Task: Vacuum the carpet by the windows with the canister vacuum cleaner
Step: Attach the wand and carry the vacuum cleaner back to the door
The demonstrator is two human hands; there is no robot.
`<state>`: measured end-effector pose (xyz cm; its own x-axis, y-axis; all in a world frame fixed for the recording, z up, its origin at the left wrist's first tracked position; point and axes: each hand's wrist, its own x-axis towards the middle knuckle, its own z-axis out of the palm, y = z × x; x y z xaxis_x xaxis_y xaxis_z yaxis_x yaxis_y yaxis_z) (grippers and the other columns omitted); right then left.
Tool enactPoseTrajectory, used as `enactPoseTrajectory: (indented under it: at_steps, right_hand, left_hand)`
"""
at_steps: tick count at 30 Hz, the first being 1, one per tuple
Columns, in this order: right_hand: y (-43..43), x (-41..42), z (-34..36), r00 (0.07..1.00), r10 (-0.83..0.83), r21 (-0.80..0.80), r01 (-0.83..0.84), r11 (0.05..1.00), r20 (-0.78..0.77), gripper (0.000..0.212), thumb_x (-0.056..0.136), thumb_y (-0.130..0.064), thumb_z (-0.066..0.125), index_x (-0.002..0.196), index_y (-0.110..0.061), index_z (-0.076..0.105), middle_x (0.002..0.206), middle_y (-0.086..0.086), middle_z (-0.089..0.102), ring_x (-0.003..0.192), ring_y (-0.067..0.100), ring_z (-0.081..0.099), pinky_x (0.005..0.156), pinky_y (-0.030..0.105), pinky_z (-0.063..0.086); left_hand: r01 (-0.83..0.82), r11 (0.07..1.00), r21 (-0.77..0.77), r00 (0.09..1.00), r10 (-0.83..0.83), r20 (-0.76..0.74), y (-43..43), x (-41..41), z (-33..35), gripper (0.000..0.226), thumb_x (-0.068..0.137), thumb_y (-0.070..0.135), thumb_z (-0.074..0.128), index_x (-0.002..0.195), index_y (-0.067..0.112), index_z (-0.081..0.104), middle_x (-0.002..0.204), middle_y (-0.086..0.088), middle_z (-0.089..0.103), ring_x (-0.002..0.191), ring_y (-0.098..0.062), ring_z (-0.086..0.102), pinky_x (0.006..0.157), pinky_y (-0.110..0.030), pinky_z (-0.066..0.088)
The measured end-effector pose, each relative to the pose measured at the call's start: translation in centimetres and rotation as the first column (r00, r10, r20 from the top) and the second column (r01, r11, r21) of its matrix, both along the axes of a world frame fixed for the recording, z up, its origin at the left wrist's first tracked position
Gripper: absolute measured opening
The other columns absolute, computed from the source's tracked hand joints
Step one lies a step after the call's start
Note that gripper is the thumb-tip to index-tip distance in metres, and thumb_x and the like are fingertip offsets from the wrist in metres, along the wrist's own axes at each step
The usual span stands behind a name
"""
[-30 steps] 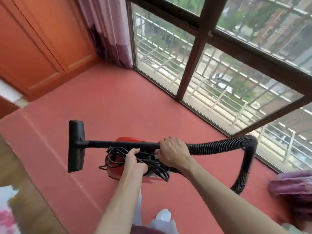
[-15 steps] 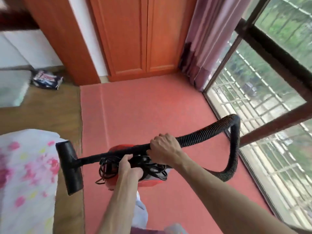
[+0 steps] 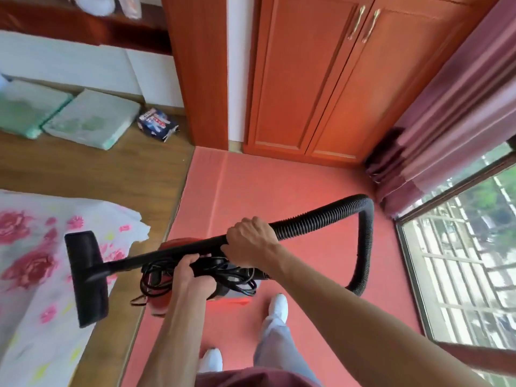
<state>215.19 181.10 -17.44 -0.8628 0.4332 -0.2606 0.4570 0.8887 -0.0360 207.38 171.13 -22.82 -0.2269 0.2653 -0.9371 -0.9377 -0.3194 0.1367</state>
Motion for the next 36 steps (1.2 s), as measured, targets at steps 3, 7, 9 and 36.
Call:
enactPoseTrajectory:
  at_steps: [3, 7, 9, 36]
  right_hand:
    - [3.4, -2.3, 0.1, 0.991, 0.131, 0.009, -0.131, 0.991, -0.018, 0.033, 0.098, -0.036, 0.043, 0.1, -0.012, 0.065, 0.101, 0.008, 0.069, 0.096, 0.028, 0.062, 0.081, 0.036, 0.043]
    - [7.2, -5.5, 1.3, 0.954, 0.297, 0.029, -0.296, 0.955, -0.039, 0.032, 0.097, -0.035, 0.043, 0.101, -0.012, 0.066, 0.102, 0.009, 0.07, 0.095, 0.028, 0.064, 0.082, 0.037, 0.044]
    - [8.7, -7.3, 1.9, 0.924, 0.381, 0.049, -0.379, 0.924, -0.044, 0.033, 0.096, -0.036, 0.043, 0.1, -0.013, 0.066, 0.102, 0.009, 0.07, 0.096, 0.028, 0.064, 0.084, 0.038, 0.045]
    - [20.4, -54.1, 4.6, 0.557, 0.828, 0.061, -0.831, 0.554, 0.065, 0.053, 0.095, -0.061, 0.04, 0.065, -0.018, 0.04, 0.061, -0.002, 0.043, 0.059, 0.019, 0.046, 0.06, 0.033, 0.038]
  left_hand:
    - [-0.097, 0.995, 0.003, 0.995, 0.097, -0.005, 2.5, -1.5, 0.3, 0.02, 0.094, 0.006, 0.047, 0.076, 0.009, 0.055, 0.083, -0.005, 0.059, 0.073, -0.02, 0.058, 0.1, -0.031, 0.045]
    - [-0.182, 0.983, 0.023, 0.983, 0.182, -0.029, 5.0, -2.3, 2.4, 0.017, 0.094, 0.01, 0.045, 0.083, 0.01, 0.058, 0.086, -0.007, 0.061, 0.073, -0.024, 0.057, 0.088, -0.033, 0.041]
    - [-0.22, 0.975, 0.035, 0.974, 0.221, -0.044, 5.9, -3.1, 3.4, 0.015, 0.092, 0.011, 0.046, 0.086, 0.013, 0.059, 0.092, -0.006, 0.063, 0.075, -0.025, 0.057, 0.089, -0.034, 0.041]
    - [-0.695, 0.716, 0.071, 0.718, 0.684, 0.129, 17.5, -40.5, 4.2, 0.02, 0.089, 0.011, 0.046, 0.07, 0.01, 0.05, 0.072, -0.004, 0.054, 0.062, -0.023, 0.05, 0.069, -0.029, 0.045]
